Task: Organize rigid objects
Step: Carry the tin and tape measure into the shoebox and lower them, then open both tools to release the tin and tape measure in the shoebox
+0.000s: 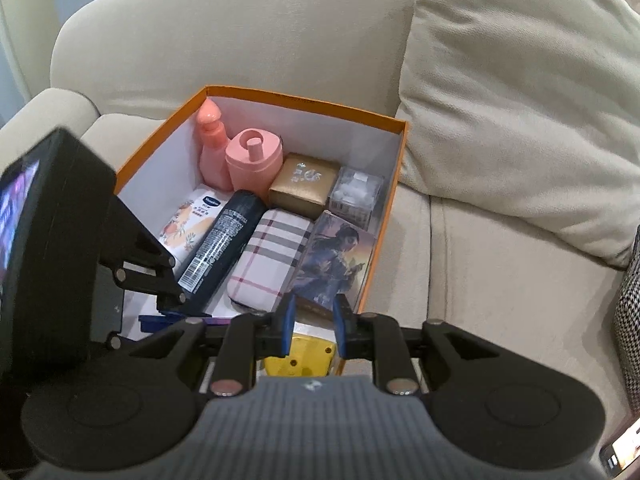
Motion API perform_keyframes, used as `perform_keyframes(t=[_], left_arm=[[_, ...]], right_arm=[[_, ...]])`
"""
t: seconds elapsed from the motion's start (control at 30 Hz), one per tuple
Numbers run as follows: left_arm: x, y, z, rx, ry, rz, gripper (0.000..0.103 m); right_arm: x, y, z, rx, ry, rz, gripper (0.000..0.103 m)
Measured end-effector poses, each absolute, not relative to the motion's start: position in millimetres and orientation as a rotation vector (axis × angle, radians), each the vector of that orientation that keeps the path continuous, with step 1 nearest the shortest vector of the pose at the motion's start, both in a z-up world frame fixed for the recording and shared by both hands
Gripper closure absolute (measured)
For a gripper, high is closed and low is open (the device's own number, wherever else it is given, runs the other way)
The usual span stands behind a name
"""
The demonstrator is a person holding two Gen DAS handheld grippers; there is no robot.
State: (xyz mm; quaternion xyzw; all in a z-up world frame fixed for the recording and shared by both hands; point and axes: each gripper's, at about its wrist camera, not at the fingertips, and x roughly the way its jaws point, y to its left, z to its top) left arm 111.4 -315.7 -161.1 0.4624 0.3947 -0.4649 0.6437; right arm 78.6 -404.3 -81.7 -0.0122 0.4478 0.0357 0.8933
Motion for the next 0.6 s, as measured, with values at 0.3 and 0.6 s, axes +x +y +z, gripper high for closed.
perform_keyframes(t=[0.3, 0.6], left_arm=[[116.8, -303.7, -146.1, 1.0, 0.947, -1.09, 0.061], [120.8, -276.6, -126.5, 0.813, 1.015, -1.032, 0.061]], right_arm=[[78.1, -402.7, -82.6, -0.02, 0.95, 0.079, 0.077], [79.9, -388.4, -83.6, -0.075, 0.982, 0.136, 0.077]])
